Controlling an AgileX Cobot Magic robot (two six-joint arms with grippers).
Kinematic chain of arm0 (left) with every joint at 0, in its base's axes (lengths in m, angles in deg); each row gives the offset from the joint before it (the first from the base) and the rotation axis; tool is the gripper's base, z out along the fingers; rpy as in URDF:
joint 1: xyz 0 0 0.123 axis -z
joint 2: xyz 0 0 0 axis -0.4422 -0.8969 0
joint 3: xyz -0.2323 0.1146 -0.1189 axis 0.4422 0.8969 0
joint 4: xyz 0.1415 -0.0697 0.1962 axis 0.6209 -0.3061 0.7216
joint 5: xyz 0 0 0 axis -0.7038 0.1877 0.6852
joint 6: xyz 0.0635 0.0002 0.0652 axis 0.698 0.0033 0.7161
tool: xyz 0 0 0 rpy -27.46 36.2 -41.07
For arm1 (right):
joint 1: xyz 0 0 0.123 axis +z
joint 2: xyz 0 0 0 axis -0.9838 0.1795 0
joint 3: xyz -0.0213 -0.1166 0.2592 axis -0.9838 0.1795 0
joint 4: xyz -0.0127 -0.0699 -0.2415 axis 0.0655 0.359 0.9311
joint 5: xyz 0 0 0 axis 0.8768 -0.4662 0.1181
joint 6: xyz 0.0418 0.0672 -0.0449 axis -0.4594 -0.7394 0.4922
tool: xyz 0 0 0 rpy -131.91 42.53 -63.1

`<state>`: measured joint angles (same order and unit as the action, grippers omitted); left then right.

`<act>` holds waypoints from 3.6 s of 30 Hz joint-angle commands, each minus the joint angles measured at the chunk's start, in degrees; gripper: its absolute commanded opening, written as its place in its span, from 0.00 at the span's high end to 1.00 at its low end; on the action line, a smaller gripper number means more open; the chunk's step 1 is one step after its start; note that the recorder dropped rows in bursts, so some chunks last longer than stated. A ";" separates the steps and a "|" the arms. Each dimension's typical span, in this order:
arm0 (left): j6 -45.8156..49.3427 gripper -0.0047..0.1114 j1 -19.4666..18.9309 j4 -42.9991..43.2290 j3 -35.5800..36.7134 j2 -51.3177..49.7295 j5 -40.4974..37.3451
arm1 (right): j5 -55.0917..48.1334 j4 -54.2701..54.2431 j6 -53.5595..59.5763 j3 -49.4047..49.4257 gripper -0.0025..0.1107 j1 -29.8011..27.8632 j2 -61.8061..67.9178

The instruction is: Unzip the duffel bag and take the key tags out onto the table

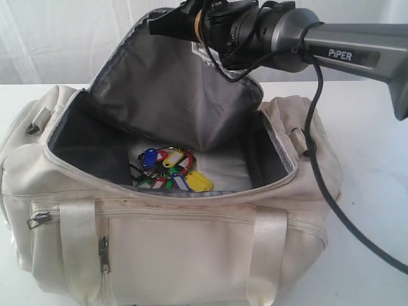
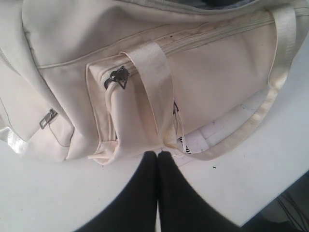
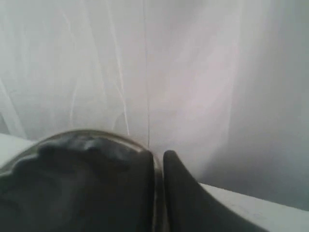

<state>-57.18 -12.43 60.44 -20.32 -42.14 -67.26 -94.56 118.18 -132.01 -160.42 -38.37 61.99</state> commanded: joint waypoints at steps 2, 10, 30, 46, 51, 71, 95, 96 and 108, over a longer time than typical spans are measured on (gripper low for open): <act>0.11 0.96 0.16 -0.81 0.38 0.31 0.15 | 2.84 0.64 6.04 -0.56 0.65 -1.40 -0.14; 0.11 0.96 0.16 -0.81 0.38 0.31 0.15 | -7.53 0.64 4.52 -0.56 0.30 -1.64 -1.51; 0.11 0.96 0.16 -0.81 0.38 0.31 0.05 | 48.21 0.64 -2.21 11.56 0.98 -2.51 -9.89; 0.11 0.96 0.16 -0.91 0.38 0.31 0.05 | -9.86 0.64 8.13 21.32 0.98 -4.31 -8.63; 0.11 0.96 0.16 -0.91 0.38 0.31 0.05 | -10.94 0.64 8.13 21.32 0.98 -4.81 -10.97; 0.11 0.96 0.16 -1.36 0.38 0.31 -0.08 | 42.60 0.64 2.10 30.55 0.89 -4.81 -21.12; 0.11 0.96 0.16 -1.98 0.38 0.31 -0.32 | 46.42 0.64 -2.38 38.45 0.48 -4.70 -12.80; 0.11 0.96 0.16 -1.98 0.38 0.31 -0.32 | 44.57 0.64 -2.27 38.45 0.48 -4.70 -12.72; 0.11 0.96 0.16 -1.98 0.38 0.31 -0.32 | 37.73 0.64 15.24 37.70 0.42 1.23 -9.18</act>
<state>-57.18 -12.43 59.40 -20.32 -42.14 -67.35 -54.71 117.86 -120.45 -122.81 -38.93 51.66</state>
